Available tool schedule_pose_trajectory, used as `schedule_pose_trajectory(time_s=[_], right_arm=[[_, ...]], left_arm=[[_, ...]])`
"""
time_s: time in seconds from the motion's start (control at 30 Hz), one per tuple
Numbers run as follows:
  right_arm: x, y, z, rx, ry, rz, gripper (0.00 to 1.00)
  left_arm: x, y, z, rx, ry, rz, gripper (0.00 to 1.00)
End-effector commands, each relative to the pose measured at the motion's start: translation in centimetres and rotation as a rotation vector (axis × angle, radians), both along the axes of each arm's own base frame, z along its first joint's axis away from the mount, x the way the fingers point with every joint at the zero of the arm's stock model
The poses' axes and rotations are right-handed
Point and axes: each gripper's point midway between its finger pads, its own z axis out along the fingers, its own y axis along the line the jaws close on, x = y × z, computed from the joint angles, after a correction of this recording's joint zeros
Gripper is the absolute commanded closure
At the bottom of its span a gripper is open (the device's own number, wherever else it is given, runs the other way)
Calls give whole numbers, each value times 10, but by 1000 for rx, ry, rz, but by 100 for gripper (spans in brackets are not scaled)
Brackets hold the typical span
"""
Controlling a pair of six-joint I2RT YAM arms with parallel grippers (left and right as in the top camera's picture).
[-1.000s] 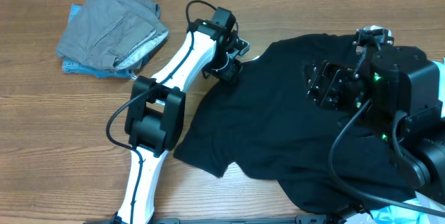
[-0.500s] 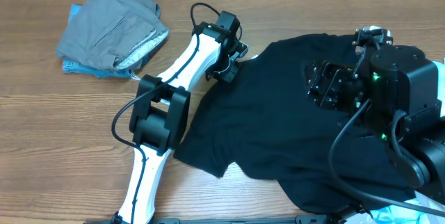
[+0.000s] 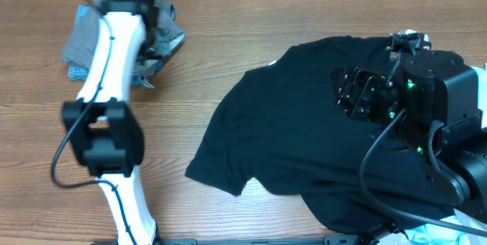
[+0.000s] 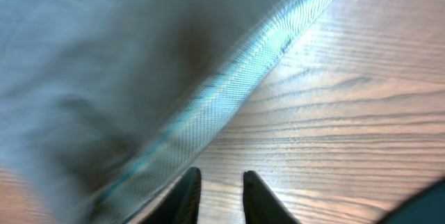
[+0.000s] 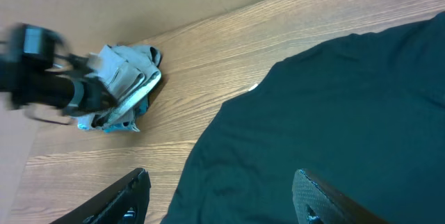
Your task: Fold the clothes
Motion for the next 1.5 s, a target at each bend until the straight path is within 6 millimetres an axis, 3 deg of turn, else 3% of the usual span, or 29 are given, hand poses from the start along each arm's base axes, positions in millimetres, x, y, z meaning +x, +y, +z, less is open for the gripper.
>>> schedule_pose_trajectory(time_s=[0.0,0.1,0.17,0.3,0.33,0.5,0.67,0.83,0.87,0.97,1.0,1.03,1.17,1.23,1.37,1.47], right_arm=[[1,-4,6,-1,-22,-20,31],[1,-4,6,-1,-22,-20,31],[1,-4,6,-1,-22,-20,31],[0,-5,5,-3,-16,-19,31],[0,-5,5,-4,-14,-20,31],[-1,-5,4,-6,-10,-19,31],[-3,-6,1,-11,3,-19,31],[-5,-7,-2,-19,18,-19,31],[-5,-7,-2,-19,18,-19,31],[-5,-7,-2,-19,18,-20,31],[-5,-7,-2,-19,18,-20,31],[-5,-8,-2,-22,17,-24,31],[-4,-13,-2,-39,11,-47,31],[-3,-13,-2,-41,10,-49,31],[-5,-15,-4,-48,20,-51,30],[-7,-20,-9,-72,38,-68,30]], left_arm=[[4,-57,39,-230,-98,-218,62],[0,-90,37,-303,-94,-359,46],[-2,-108,26,-301,-76,-420,41],[-3,-154,-12,-303,-25,-521,36],[-2,-175,-31,-305,-7,-558,32],[-13,-216,-86,-318,79,-622,31],[-23,-235,-114,-317,128,-654,32],[-27,-239,-128,-323,151,-655,38],[-28,-241,-129,-334,156,-658,46],[-35,-248,-129,-364,173,-666,84],[-37,-251,-128,-380,179,-670,92],[-38,-251,-128,-379,182,-671,96],[-42,-244,-122,-371,205,-642,96],[-36,-229,-110,-341,198,-562,96],[-18,-188,-67,-323,139,-451,96],[-10,-135,-39,-251,101,-355,96]])
